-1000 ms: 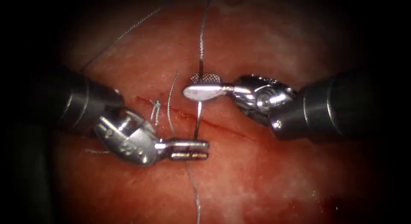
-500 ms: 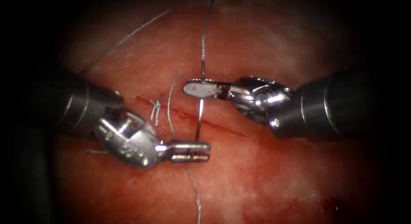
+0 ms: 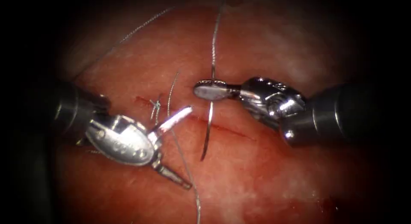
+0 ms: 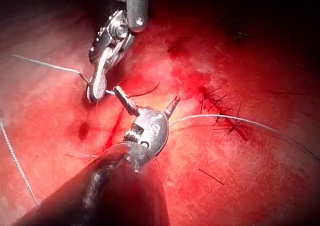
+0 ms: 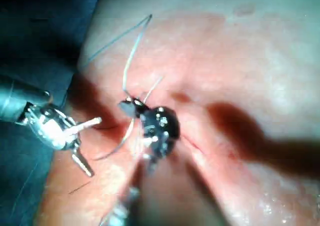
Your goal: Wound Closure
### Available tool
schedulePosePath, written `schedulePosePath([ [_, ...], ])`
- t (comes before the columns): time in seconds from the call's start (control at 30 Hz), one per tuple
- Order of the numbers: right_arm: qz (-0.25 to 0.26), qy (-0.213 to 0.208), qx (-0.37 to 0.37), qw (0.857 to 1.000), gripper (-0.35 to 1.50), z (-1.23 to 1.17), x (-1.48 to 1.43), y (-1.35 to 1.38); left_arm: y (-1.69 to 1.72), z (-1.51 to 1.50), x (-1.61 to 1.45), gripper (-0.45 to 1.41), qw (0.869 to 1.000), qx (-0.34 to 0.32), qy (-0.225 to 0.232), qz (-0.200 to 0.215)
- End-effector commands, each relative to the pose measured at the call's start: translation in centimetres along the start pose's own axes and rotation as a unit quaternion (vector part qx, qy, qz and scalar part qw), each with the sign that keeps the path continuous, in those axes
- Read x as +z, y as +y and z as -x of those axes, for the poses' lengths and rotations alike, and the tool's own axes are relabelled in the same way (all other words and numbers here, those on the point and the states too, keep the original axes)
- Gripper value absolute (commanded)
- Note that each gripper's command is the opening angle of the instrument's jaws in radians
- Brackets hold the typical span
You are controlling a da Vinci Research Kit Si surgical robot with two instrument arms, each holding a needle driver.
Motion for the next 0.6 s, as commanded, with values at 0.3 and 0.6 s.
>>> schedulePosePath([
  [0.3, -0.011, 0.03, -0.244, 0.969, -0.35, 0.07, 0.04, 0.1, -0.02, 0.34, -0.12, 0.14, 0.994, -0.096, -0.05, -0.029],
  [0.6, -0.03, 0.039, -0.47, 0.882, -0.35, 0.12, 0.43, 0.11, 0.11, 1.32, 0.1, 0.09, 0.978, -0.159, -0.13, -0.041],
])
